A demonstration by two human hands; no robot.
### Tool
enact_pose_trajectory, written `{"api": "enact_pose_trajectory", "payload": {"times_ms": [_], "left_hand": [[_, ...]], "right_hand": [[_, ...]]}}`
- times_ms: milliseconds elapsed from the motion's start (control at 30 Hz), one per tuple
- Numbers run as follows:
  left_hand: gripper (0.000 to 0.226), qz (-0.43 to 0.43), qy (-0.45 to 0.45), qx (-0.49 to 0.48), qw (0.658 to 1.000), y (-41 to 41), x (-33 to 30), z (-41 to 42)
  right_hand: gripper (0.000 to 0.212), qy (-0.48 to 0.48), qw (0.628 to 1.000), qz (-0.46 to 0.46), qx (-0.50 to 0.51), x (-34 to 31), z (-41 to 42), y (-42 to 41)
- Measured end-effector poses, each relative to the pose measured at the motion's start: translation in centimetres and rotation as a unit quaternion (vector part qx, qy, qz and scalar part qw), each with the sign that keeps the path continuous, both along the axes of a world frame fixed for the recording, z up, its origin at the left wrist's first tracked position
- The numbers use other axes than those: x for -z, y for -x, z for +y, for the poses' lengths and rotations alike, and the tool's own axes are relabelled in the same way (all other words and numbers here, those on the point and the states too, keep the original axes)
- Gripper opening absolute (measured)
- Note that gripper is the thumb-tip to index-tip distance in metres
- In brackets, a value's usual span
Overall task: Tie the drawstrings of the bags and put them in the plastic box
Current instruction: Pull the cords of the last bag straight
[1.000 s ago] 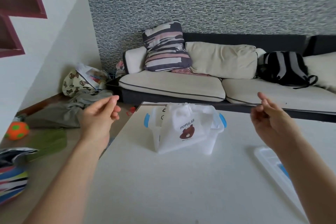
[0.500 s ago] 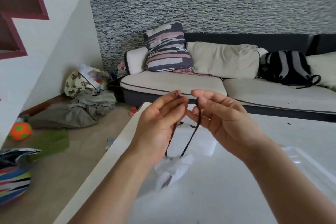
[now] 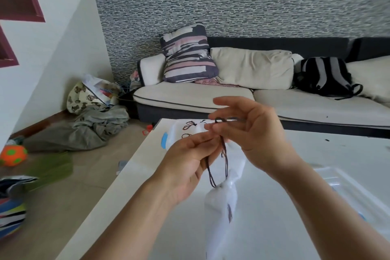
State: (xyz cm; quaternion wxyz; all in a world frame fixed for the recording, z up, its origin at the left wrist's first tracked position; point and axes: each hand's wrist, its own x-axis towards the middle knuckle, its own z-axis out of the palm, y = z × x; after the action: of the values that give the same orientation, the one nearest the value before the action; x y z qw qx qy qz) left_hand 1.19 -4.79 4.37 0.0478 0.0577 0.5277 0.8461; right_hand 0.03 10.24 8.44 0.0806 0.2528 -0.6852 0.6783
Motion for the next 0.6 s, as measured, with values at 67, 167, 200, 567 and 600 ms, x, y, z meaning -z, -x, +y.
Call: {"api": "enact_pose_trajectory", "payload": {"times_ms": [67,167,200,567,600], "left_hand": [[0.03,0.01,0.03,0.006,0.999,-0.1,0.1,0.3],[0.025,0.019,0.061,0.002,0.998,-0.1,0.3,0.4],[0.024,0.021,0.069,0.006,0.997,-0.2,0.4,0.3],[0.021,0.063,0.154,0.037,0.985,-0.1,0.9,0.2],[0.023,0.08,0.185,0.025,0.979,0.0,1.1,0.1]], "right_hand": [[0.036,-0.017,1.0,0.002,0.009,0.1,-0.2,0.1],[0.025,-0.027,0.999,-0.037,0.017,0.7,-0.2,0.4],[0.022,-0.024,0.998,-0.057,0.023,1.0,-0.1,0.6],[0.014,0.021,0.987,-0.16,0.024,2.0,1.6,1.9],[0.014,0.02,0.987,-0.159,0.022,2.1,1.6,1.9]]}}
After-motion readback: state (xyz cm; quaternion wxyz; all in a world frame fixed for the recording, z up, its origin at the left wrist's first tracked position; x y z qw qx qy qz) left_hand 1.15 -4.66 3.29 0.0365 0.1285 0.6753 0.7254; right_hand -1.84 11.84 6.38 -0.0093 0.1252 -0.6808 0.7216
